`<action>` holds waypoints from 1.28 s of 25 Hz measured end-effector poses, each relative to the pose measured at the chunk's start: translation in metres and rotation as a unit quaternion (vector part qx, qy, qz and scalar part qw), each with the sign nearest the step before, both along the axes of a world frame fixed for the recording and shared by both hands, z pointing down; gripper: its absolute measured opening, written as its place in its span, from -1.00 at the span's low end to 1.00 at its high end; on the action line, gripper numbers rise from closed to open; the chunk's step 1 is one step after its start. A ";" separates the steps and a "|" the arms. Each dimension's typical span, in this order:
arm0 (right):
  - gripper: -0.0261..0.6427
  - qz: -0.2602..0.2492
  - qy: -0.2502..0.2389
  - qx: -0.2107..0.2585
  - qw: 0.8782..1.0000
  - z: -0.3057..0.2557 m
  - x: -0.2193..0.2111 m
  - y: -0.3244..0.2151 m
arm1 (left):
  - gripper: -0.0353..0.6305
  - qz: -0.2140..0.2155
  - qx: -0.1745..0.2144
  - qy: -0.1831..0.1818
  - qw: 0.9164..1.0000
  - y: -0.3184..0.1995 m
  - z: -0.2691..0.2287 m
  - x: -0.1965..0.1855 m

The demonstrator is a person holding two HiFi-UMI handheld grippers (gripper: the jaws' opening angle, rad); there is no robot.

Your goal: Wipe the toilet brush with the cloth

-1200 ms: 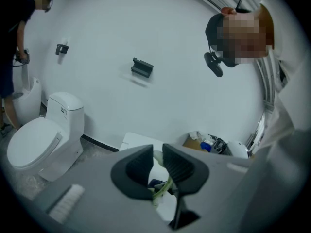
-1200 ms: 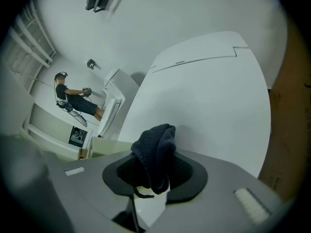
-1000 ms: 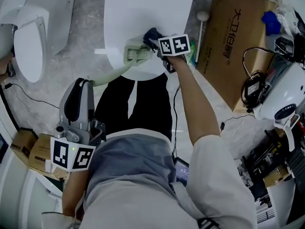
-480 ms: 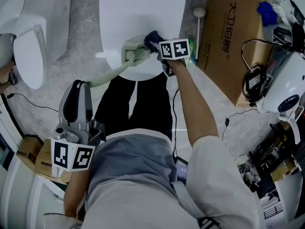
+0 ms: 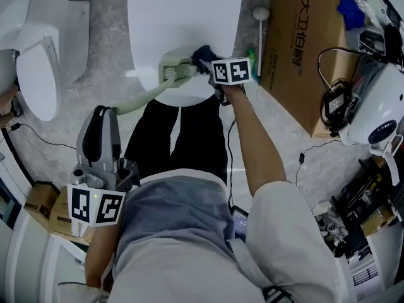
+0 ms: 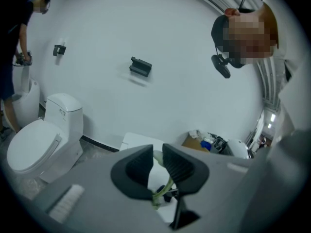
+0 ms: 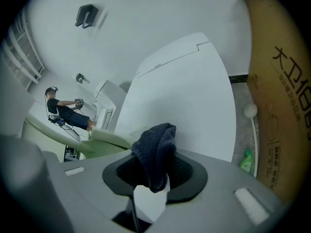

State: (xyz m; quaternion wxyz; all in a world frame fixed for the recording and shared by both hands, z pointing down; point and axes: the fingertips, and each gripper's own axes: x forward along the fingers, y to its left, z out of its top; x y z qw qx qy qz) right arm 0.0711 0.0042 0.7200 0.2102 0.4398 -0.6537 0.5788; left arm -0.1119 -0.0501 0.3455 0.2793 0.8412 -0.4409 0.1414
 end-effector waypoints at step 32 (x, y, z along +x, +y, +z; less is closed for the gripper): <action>-0.59 -0.030 0.040 -0.009 0.999 0.000 -0.016 0.043 | -0.89 0.017 0.028 -0.018 0.999 -0.002 0.000 0.001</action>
